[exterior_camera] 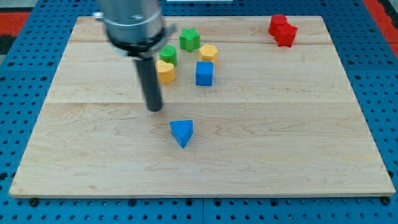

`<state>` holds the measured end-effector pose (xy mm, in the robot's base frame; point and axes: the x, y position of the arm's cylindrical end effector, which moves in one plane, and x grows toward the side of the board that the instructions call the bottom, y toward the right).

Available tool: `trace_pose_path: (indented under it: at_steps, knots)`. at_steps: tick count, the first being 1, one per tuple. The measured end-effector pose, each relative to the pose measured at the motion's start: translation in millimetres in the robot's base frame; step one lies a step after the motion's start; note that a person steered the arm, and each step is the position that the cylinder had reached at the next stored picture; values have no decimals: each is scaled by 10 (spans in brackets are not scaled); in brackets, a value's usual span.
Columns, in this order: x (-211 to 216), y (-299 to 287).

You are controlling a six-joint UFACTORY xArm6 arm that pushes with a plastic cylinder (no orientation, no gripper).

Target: Separate the red circle and the red star

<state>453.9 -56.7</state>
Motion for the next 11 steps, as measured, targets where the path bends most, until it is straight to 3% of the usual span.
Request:
trace_pose_path:
  at_steps: [1, 4, 7, 10, 11]
  knots:
    - [0, 771]
    - [-266, 1941]
    - [-1107, 3070]
    - [-1995, 3633]
    - [-2275, 3494]
